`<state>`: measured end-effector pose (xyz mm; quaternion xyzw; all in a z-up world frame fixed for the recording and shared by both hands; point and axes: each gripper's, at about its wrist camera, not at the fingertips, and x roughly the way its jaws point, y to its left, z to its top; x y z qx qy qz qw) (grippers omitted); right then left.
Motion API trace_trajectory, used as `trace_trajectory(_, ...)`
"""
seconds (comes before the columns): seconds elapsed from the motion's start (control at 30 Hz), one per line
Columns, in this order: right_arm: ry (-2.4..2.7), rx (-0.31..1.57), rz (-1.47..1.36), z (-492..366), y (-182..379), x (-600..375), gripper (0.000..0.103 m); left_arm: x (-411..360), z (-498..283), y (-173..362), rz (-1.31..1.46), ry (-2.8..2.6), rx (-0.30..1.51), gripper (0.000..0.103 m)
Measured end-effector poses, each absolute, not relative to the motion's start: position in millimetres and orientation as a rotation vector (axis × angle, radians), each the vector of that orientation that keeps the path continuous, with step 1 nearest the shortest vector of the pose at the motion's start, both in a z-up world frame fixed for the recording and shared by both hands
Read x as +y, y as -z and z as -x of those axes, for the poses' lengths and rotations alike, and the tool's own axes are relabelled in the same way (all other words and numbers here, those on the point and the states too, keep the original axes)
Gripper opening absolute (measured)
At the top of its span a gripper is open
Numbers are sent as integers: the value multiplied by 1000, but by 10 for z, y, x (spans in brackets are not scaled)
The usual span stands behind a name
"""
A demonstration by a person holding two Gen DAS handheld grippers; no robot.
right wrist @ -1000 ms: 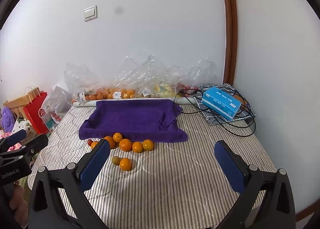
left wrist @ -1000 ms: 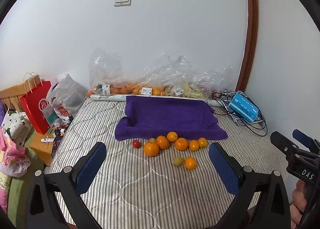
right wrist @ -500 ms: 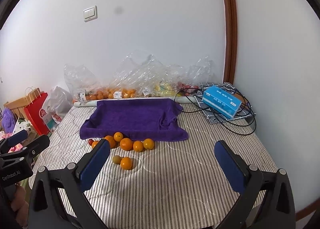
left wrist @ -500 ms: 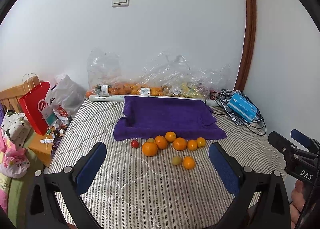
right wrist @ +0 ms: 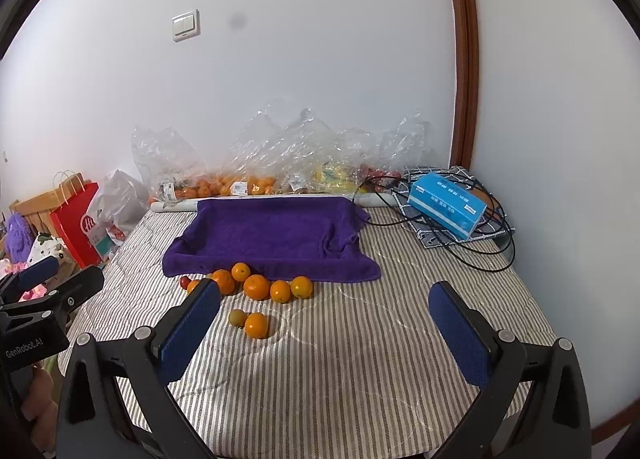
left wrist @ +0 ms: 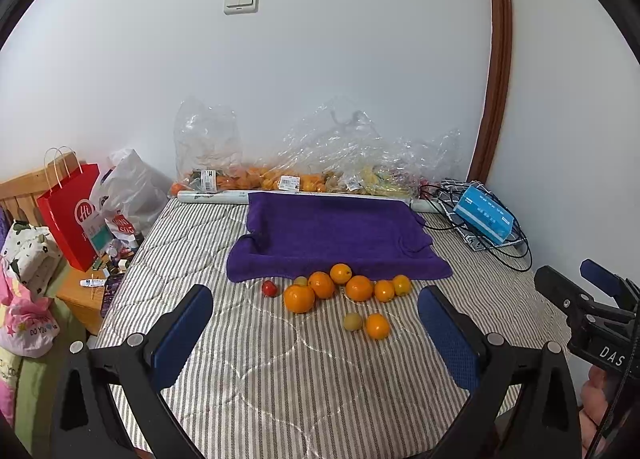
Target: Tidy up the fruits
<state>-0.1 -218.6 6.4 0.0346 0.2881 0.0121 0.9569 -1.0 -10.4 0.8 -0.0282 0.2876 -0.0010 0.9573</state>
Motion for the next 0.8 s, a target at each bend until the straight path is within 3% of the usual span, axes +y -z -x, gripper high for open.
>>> trace_trajectory(0.8,-41,598,-84,-98,-30,-2182,102,-83,-66,-9,58,3,587,103)
